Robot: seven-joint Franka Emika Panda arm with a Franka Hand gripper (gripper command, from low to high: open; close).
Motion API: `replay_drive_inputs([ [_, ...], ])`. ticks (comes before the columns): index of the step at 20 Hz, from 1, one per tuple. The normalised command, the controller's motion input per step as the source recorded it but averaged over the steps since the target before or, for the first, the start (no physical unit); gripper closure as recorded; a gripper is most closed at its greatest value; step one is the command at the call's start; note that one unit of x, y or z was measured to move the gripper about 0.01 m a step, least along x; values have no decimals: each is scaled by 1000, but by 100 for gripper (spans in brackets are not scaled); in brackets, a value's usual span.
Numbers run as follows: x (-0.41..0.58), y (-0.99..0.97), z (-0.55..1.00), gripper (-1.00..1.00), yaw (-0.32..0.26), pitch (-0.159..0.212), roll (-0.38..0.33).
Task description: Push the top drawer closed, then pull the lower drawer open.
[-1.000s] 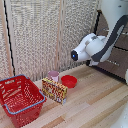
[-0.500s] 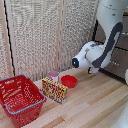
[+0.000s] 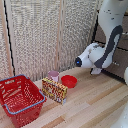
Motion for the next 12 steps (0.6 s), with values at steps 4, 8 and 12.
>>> replay_drive_inputs([
  [4, 83, -190, 0, 100, 4, 1, -3],
  [8, 15, -229, 0, 100, 0, 0, -55],
  [12, 0, -116, 1, 100, 0, 0, -35],
])
